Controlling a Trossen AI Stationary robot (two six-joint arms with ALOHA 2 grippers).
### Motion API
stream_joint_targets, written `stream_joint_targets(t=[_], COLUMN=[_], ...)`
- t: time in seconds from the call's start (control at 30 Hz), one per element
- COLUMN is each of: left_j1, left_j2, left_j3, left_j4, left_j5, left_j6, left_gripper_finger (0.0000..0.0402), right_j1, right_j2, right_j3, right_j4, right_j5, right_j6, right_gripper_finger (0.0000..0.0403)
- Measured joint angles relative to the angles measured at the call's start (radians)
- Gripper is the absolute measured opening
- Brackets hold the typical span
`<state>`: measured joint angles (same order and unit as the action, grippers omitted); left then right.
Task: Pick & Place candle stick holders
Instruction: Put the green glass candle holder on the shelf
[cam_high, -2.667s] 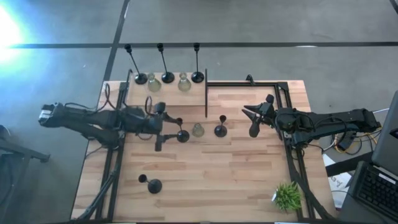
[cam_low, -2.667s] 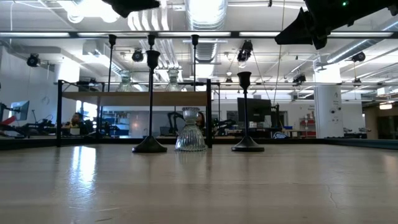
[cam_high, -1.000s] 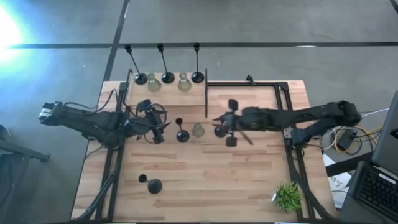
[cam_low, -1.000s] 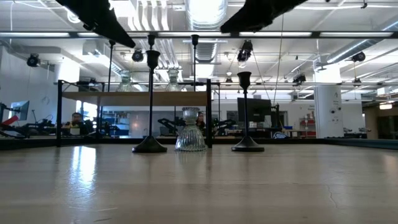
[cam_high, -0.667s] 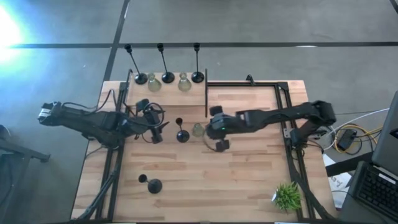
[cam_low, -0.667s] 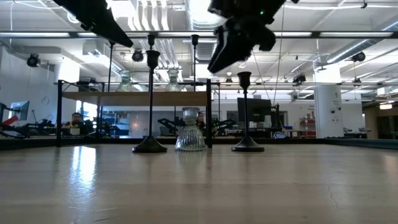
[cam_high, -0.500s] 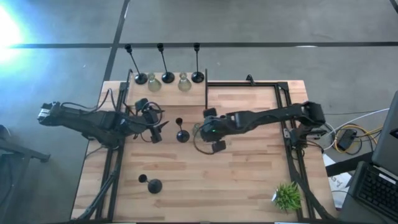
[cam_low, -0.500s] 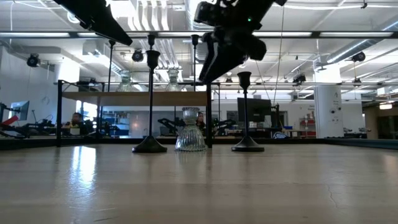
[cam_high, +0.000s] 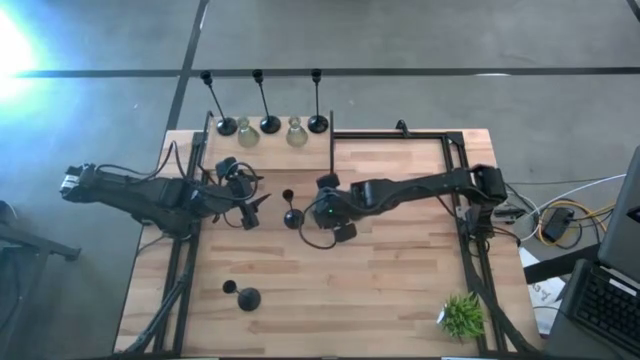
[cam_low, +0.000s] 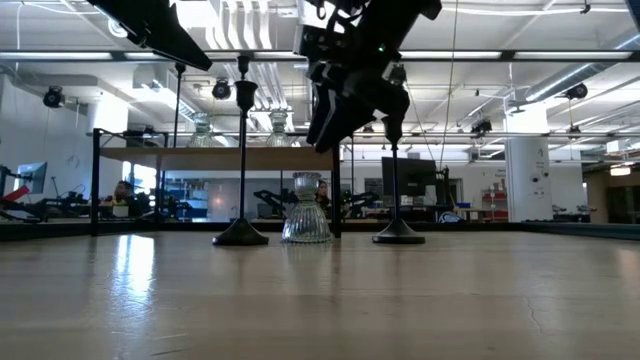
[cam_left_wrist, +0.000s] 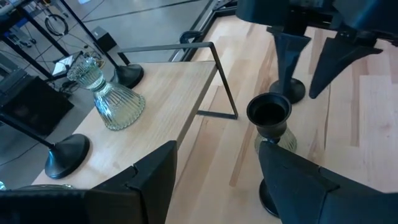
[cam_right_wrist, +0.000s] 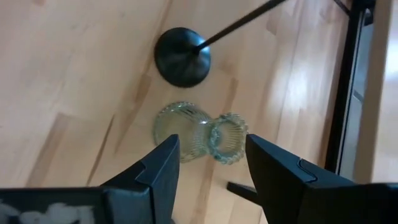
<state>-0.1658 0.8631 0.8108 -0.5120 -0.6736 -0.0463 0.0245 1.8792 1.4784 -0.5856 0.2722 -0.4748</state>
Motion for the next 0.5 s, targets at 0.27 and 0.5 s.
stream_joint_targets(t=[0.27, 0.5], left_j1=[0.0, 0.0], left_j2=[0.0, 0.0], left_j3=[0.0, 0.0], left_j4=[0.004, 0.003], left_j5=[0.0, 0.0], left_j6=[0.0, 0.0], left_gripper_finger=[0.0232, 0.0232], right_j1=[-0.013, -0.013], right_j2=[0.024, 0.089], right_j3=[-0.004, 0.008], right_j4=[0.024, 0.042], right_j5=[-0.011, -0.016], right_j6=[-0.004, -0.031], right_gripper_finger=[0.0173, 0.0169])
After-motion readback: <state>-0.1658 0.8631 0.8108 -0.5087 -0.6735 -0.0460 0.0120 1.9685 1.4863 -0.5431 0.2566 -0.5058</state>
